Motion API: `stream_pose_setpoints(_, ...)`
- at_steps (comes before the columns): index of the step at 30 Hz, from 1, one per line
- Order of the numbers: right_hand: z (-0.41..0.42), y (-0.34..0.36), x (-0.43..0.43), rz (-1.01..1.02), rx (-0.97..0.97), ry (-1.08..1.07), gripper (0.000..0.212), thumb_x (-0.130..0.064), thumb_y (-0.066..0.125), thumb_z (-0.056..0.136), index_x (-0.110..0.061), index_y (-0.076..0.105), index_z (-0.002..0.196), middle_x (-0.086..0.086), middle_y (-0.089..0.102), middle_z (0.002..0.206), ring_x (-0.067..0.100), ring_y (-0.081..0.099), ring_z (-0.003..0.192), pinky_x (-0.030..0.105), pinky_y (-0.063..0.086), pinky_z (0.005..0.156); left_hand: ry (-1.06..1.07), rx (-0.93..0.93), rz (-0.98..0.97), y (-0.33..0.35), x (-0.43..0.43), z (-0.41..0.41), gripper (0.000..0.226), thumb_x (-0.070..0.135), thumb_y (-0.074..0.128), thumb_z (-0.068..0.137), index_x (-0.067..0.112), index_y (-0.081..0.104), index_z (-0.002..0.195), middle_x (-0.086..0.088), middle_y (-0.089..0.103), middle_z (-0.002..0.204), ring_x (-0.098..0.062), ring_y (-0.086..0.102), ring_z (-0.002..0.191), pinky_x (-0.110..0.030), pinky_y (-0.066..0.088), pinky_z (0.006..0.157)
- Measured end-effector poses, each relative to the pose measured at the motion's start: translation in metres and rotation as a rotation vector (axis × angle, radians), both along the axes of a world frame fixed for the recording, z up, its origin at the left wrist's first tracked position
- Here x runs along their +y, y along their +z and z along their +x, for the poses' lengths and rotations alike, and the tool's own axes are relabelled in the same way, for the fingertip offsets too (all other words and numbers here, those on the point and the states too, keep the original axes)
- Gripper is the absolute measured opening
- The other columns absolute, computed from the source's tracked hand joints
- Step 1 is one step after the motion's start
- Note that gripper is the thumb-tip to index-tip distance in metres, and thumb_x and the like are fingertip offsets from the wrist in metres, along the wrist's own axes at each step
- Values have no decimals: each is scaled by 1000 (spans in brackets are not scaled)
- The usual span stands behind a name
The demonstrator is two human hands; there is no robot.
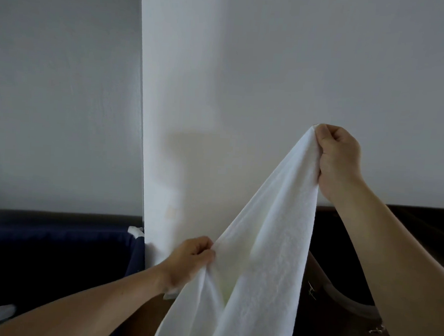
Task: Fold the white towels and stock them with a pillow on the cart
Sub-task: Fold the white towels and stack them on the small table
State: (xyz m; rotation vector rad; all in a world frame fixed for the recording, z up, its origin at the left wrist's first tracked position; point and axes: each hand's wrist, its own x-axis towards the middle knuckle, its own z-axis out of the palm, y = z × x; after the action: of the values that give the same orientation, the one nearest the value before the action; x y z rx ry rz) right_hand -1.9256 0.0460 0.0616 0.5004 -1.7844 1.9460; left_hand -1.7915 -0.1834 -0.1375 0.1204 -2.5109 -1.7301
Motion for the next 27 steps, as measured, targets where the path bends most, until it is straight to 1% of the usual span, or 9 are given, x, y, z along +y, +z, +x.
stream_pose_setpoints(3,-5,1,4,-42,-20,-32,15,-32,58,95,-28,66,83,-10,65,84,5,60,76,22,52,69,-1,91,-160,-2,-8,1,25,35,62,86,13,58,74,2,59,66,-8,54,61,-26,48,62)
stream_pose_setpoints(5,-5,-2,2,-22,-21,-31,15,-32,58,96,-28,66,84,-12,64,82,-2,60,69,15,50,60,1,131,-269,-9,-9,3,28,34,65,89,11,59,75,4,60,66,-7,53,57,-25,49,59)
stream_pose_setpoints(8,-4,-8,-2,-3,-11,-28,14,-31,58,95,-28,66,84,-12,63,80,-10,56,59,9,47,53,3,184,-332,-18,-8,6,24,33,67,92,15,62,77,0,67,75,-20,62,68,-32,56,67)
stream_pose_setpoints(12,-7,-10,3,5,-41,-63,13,-30,58,96,-28,66,86,-11,65,85,1,60,74,17,48,64,82,172,-191,-15,-16,7,25,32,74,88,13,63,77,-7,69,77,-17,64,66,-29,57,68)
stream_pose_setpoints(16,-11,-14,10,29,-55,-86,11,-28,58,96,-24,66,91,-9,64,88,5,59,79,21,48,69,130,160,-185,-5,-25,7,23,28,77,86,12,60,84,-9,68,77,-7,59,62,-23,54,66)
stream_pose_setpoints(18,-12,-19,11,46,-52,-97,11,-27,57,97,-21,66,96,-9,64,88,5,59,79,20,47,70,81,125,-139,0,-29,8,19,26,75,87,19,60,96,-5,72,80,-8,66,69,-19,55,69)
stream_pose_setpoints(21,-15,-25,12,49,-68,-95,12,-27,57,97,-19,66,99,-9,64,89,5,59,80,19,47,70,-7,52,-132,5,-37,7,33,25,72,91,30,58,120,0,76,88,-10,72,84,-15,53,77)
stream_pose_setpoints(24,-18,-28,15,47,-88,-104,14,-27,57,97,-18,67,102,-9,65,90,6,60,81,20,47,70,-48,-45,-81,9,-41,4,13,24,71,92,15,74,102,-1,77,93,-14,72,86,-22,56,79)
stream_pose_setpoints(27,-21,-29,22,77,-80,-153,15,-29,55,97,-19,66,101,-11,64,87,-5,59,73,13,45,64,-30,-73,64,8,-42,3,14,21,66,95,8,71,98,-6,75,92,-12,68,76,-19,52,68)
